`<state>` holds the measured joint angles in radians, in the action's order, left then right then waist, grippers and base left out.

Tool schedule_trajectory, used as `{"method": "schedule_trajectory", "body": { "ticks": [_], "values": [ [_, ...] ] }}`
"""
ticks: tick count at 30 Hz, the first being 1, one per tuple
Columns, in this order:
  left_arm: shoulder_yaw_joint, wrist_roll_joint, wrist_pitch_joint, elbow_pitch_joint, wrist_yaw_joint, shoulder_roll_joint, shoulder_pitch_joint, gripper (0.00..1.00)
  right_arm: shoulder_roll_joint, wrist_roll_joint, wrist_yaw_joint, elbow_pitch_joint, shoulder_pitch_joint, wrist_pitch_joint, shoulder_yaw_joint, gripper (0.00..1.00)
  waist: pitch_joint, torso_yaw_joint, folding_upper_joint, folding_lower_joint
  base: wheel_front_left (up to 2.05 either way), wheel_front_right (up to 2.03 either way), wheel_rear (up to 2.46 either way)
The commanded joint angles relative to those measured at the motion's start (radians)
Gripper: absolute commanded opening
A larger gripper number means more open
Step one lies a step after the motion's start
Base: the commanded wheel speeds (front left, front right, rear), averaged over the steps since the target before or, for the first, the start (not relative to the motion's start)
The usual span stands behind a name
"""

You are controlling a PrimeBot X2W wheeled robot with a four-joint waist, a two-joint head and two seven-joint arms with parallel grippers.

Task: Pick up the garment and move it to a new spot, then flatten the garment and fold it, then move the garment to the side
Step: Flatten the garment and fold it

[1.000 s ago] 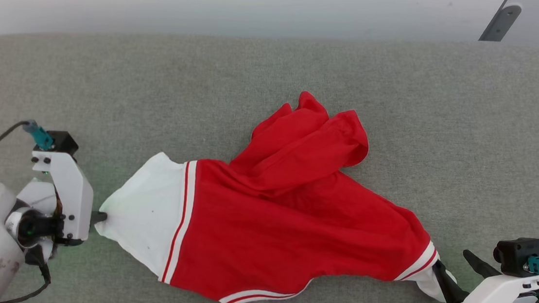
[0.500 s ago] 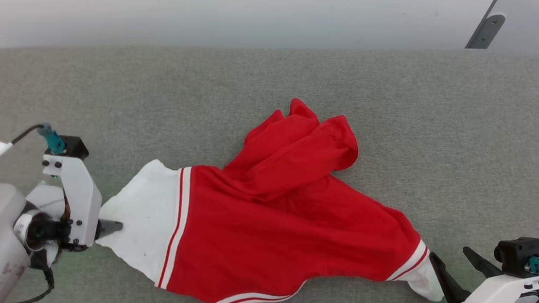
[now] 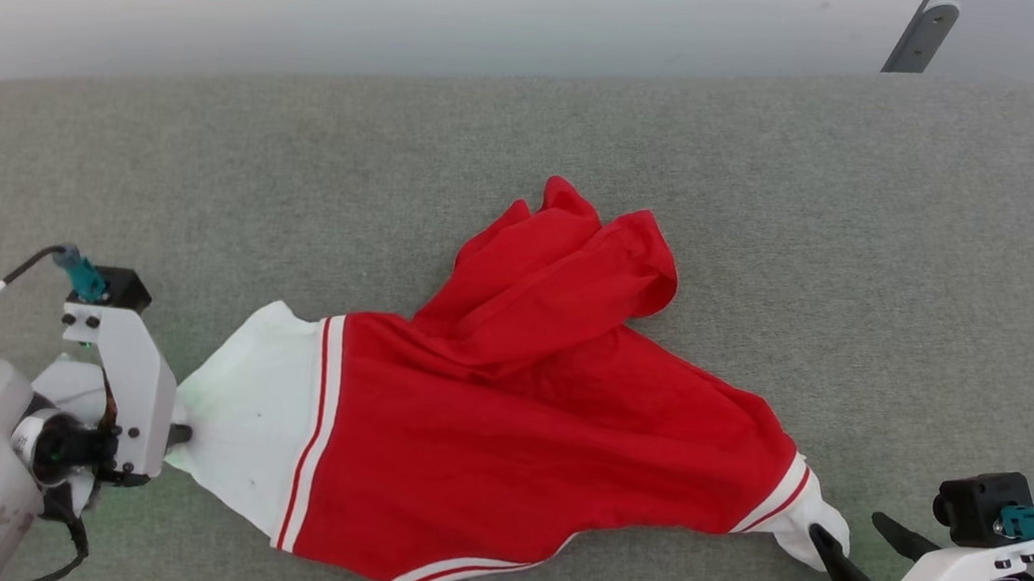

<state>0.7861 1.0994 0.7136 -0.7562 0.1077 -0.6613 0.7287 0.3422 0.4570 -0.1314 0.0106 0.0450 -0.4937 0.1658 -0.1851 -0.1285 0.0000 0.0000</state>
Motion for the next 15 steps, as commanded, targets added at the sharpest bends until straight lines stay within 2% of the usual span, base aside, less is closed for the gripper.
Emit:
{"method": "schedule_trajectory", "body": {
  "ticks": [1,8,15],
  "values": [
    [0.022,-0.003,0.004,-0.013,0.006,0.032,-0.025,0.0,0.006,0.01,0.001,0.004,-0.008,-0.014,0.001,1.0,-0.005,0.005,0.0,0.0,0.0,0.0,0.0],
    [0.027,-0.003,-0.008,-0.012,0.015,0.045,0.006,0.0,0.001,0.022,0.001,-0.039,0.026,-0.05,0.014,1.0,-0.013,0.025,0.0,0.0,0.0,0.0,0.0],
    [0.039,0.0,-0.016,0.002,0.022,0.057,0.032,0.0,-0.012,0.015,0.001,-0.163,0.095,-0.082,0.045,1.0,-0.027,0.052,0.0,0.0,0.0,0.0,0.0]
  ]
}}
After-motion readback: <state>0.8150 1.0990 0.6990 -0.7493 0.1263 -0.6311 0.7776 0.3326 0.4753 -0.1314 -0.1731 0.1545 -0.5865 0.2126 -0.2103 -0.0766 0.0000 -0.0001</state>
